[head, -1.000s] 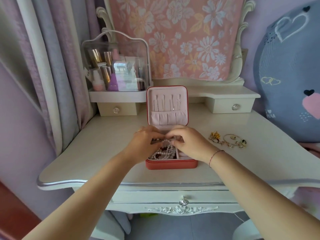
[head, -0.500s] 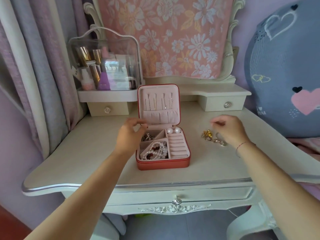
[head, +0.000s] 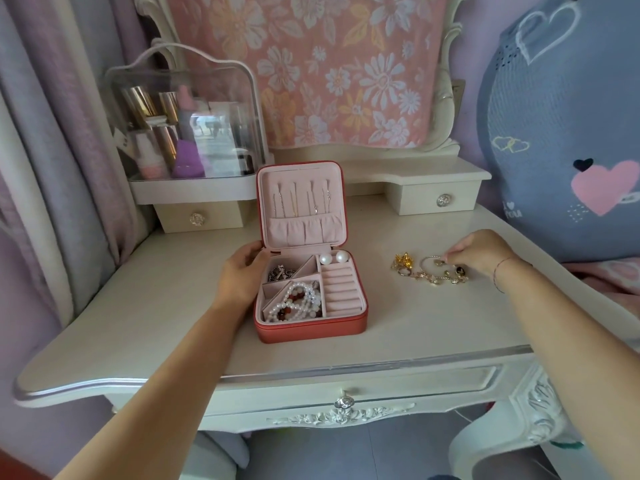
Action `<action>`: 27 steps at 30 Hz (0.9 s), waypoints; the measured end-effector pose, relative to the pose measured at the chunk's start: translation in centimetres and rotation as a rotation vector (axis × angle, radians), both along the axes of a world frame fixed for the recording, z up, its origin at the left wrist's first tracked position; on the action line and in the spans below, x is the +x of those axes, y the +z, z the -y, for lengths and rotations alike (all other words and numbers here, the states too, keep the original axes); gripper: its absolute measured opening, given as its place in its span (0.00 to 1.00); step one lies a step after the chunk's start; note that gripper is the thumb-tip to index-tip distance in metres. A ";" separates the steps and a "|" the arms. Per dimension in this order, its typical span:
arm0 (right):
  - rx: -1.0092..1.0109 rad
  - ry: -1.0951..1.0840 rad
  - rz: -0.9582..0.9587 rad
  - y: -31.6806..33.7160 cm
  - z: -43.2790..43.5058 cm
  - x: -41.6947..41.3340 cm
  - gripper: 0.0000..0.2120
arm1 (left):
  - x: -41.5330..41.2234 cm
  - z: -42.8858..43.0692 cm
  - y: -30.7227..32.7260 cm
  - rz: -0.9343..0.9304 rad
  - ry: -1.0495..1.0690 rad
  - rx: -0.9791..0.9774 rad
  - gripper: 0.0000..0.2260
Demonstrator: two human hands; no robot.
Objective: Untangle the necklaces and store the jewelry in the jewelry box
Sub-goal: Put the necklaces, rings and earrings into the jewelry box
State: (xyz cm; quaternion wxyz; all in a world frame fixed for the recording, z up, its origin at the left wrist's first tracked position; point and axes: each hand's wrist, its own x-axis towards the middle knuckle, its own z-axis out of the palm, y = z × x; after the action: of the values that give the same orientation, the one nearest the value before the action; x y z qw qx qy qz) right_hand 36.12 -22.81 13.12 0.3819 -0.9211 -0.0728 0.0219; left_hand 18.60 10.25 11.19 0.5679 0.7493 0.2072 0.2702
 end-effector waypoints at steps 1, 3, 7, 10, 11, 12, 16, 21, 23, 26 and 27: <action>-0.020 -0.003 -0.003 0.0 -0.1 0.1 0.06 | 0.1 0.0 0.0 0.002 0.003 0.004 0.09; -0.054 0.001 0.004 0.1 -0.2 0.1 0.05 | 0.2 -0.1 -0.1 0.005 0.005 -0.007 0.08; -0.127 0.021 -0.005 -0.1 -0.4 0.1 0.06 | 0.3 -0.5 -0.4 -0.001 -0.001 -0.013 0.07; -0.167 0.038 -0.006 0.0 -0.5 0.1 0.06 | 0.4 -0.4 -0.4 0.005 -0.003 -0.018 0.06; -0.169 0.044 -0.007 0.0 -0.5 0.0 0.06 | 0.4 -0.4 -0.4 0.005 -0.009 -0.018 0.07; -0.160 0.049 -0.010 0.0 -0.5 0.0 0.09 | 0.4 -0.4 -0.3 0.004 -0.013 -0.019 0.07; 0.014 0.032 -0.003 -0.1 -0.5 -0.1 0.11 | 0.6 -0.5 -0.5 0.016 -0.015 -0.024 0.08; 0.197 0.045 0.061 1.1 -1.7 -1.1 0.08 | 0.7 -0.4 -0.5 0.018 -0.018 -0.042 0.07; 0.228 0.082 0.072 2.0 -2.8 -2.0 0.07 | 0.7 -0.4 -0.6 0.022 -0.020 -0.050 0.07; 0.227 0.163 0.104 3.3 -5.3 -3.8 0.08 | 0.7 -0.3 -0.5 0.031 -0.019 -0.043 0.08; 0.218 0.200 0.130 3.7 -6.3 -4.6 0.09 | 0.7 -0.3 -0.4 0.030 -0.017 -0.040 0.09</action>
State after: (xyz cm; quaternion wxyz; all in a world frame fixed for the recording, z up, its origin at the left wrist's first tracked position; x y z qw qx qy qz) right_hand 31.50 -16.49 16.81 0.4701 -0.8617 -0.1908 -0.0079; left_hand 19.28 10.56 10.75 0.5879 0.7355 0.1977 0.2726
